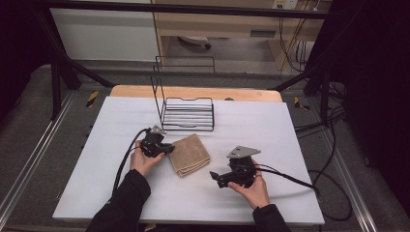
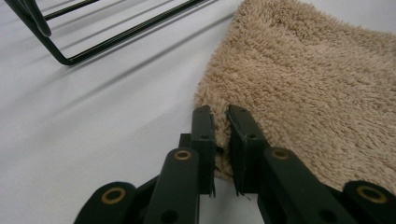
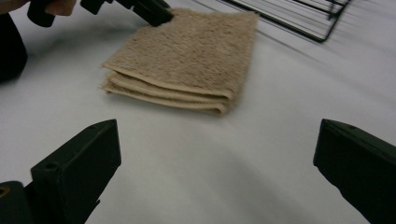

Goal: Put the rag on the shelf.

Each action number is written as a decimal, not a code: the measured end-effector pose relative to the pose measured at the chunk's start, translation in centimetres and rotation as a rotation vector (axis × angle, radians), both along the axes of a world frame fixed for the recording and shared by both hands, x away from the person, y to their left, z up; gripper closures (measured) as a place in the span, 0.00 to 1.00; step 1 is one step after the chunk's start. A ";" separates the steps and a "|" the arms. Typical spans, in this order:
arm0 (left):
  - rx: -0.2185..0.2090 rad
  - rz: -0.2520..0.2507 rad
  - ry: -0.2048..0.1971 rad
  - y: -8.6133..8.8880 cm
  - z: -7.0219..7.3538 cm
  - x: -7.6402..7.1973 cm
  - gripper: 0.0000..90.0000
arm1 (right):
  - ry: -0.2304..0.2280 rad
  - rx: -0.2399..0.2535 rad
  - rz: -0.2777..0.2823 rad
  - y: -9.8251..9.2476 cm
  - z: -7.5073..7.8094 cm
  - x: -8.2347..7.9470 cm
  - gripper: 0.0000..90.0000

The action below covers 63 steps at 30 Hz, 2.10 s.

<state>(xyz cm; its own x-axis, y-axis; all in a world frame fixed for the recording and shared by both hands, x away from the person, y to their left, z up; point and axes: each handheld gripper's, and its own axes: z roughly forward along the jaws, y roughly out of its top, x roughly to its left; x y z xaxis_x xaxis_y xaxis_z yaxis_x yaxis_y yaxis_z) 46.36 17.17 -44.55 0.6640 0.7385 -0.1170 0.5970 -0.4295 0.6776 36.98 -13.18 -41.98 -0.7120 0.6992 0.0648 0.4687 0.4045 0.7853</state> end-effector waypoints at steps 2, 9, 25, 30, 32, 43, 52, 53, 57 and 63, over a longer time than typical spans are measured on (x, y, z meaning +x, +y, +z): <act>0.006 -0.002 -0.002 -0.1 0.0 0.0 0.89 | 0.002 0.012 0.015 1.4 0.0 0.2 0.04; 0.022 -0.010 -0.010 -0.2 0.1 -0.1 0.89 | 0.011 0.002 0.057 5.8 0.0 1.0 0.15; 0.014 -0.014 -0.010 -0.1 0.0 0.0 0.89 | 0.050 -0.110 0.156 12.2 -2.1 1.9 0.57; 0.009 -0.019 -0.004 0.0 0.0 0.1 0.89 | 0.019 -0.146 0.146 12.4 -2.6 1.9 0.67; -0.007 -0.014 0.004 0.1 0.0 0.2 0.89 | -0.010 -0.163 0.148 12.4 -2.8 1.8 0.70; 0.007 0.000 0.023 -0.1 0.3 0.3 0.91 | -0.062 -0.210 0.154 12.4 -2.9 1.6 0.78; 0.005 0.004 0.023 -0.1 0.3 0.3 0.92 | -0.055 -0.199 0.129 12.5 -3.1 1.2 0.56; 0.006 0.005 0.022 -0.1 0.3 0.3 0.92 | -0.067 -0.213 0.131 12.4 -3.1 1.2 0.58; 0.008 0.005 0.037 -0.1 0.4 0.4 0.92 | -0.082 -0.227 0.136 12.4 -3.1 1.2 0.63; -0.010 0.015 0.048 0.1 0.4 0.4 0.92 | -0.101 -0.264 0.128 12.1 -3.0 1.6 0.87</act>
<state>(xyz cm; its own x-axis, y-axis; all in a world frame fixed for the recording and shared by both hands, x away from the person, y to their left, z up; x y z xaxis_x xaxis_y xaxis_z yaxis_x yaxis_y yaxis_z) 46.80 17.25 -44.20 0.6462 0.7471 -0.1556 0.6353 -0.4137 0.6521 38.55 -1.07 -44.93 -0.7889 0.5867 -0.1827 0.3258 0.6514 0.6852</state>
